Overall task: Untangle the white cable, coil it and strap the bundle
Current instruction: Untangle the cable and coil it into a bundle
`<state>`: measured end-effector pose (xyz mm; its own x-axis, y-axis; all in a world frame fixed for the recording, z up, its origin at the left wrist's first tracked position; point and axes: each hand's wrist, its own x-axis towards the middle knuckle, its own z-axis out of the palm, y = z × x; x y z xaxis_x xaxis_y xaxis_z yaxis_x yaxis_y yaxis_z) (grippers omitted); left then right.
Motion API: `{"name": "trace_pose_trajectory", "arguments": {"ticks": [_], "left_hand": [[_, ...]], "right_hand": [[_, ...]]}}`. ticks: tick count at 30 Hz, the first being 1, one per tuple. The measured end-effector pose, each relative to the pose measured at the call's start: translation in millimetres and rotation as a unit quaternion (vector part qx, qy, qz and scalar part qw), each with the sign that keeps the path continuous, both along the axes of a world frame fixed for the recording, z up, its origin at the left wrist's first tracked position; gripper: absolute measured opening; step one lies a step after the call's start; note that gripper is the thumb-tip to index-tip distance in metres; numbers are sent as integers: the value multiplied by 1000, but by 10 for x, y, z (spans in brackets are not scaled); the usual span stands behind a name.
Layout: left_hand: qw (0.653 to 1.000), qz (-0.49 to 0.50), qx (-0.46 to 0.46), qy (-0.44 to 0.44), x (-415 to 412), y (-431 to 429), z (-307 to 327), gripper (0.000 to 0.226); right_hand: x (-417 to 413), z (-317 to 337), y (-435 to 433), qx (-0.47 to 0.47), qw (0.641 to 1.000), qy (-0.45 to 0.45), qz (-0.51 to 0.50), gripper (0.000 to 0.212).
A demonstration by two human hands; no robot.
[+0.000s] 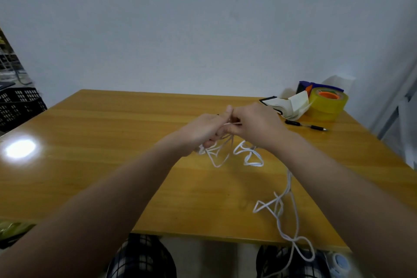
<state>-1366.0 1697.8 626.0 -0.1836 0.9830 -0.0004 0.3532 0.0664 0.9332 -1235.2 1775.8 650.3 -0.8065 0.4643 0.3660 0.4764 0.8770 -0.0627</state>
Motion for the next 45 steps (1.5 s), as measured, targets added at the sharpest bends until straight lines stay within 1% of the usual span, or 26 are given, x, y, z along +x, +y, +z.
{"name": "trace_pose_trajectory", "arguments": {"ticks": [1,4,6,7,9,11,14,17,18,19,21,23,24,26,27,28,30,32,35,36,37,38,39,42,43,45], "left_hand": [[998,1,-8,58,-15,-18,16,54],[979,37,-11,200,-106,-7,43,37],[963,89,-8,253,-172,19,24,36],[962,114,1,248,-192,28,8,39],[967,149,31,206,-208,43,-44,44],[966,178,55,180,-197,47,-72,45],[962,207,60,167,-221,78,-96,44],[961,233,38,142,-321,39,-146,44],[963,241,30,116,-364,7,-192,42],[965,245,25,90,-397,-25,-240,42],[969,239,25,60,-407,-55,-322,43],[971,229,35,61,-343,-29,-343,40],[972,219,42,67,-305,-7,-330,39],[977,193,50,80,-251,24,-281,44],[978,183,50,85,-246,29,-263,46],[979,176,48,88,-251,28,-250,46],[980,164,46,98,-253,17,-226,42],[982,153,48,103,-233,24,-204,41],[983,150,47,91,-188,55,-153,41],[983,160,42,82,-198,68,-148,42],[981,175,35,72,-223,76,-155,43],[979,191,29,59,-264,80,-177,45],[978,203,21,45,-304,78,-206,46],[974,225,-5,20,-383,70,-281,45],[968,249,-12,14,-409,58,-297,45],[947,322,-18,-7,-524,24,-338,46]], "right_hand": [[11,6,41,-3,1000,-27,-4,20],[47,-22,223,-33,993,-111,20,16],[69,-64,309,-84,988,-113,58,14],[76,-84,329,-121,987,-89,65,20],[92,-109,342,-197,978,0,67,30],[111,-156,339,-271,956,105,52,28],[113,-217,304,-294,924,241,35,2],[127,-201,257,-329,863,380,59,13],[147,-163,243,-342,844,409,66,16],[153,-137,240,-353,835,418,69,18],[120,-106,185,-372,844,380,69,18],[33,-166,111,-402,860,305,68,11],[-18,-208,76,-409,872,259,66,21],[-107,-296,58,-360,915,166,72,46],[-131,-320,67,-312,938,133,72,49],[-145,-325,77,-264,955,116,71,46],[-155,-327,105,-193,972,122,55,30],[-159,-349,120,-156,974,160,26,18],[-124,-388,129,-117,972,203,-8,14],[-100,-390,129,-125,961,244,-12,13],[-71,-378,126,-161,938,307,-7,10],[-44,-356,109,-220,903,368,12,9],[-28,-341,82,-289,867,403,42,8],[13,-321,-8,-438,791,409,123,19],[39,-309,-6,-469,763,429,120,23],[121,-249,64,-512,695,500,69,31]]}}
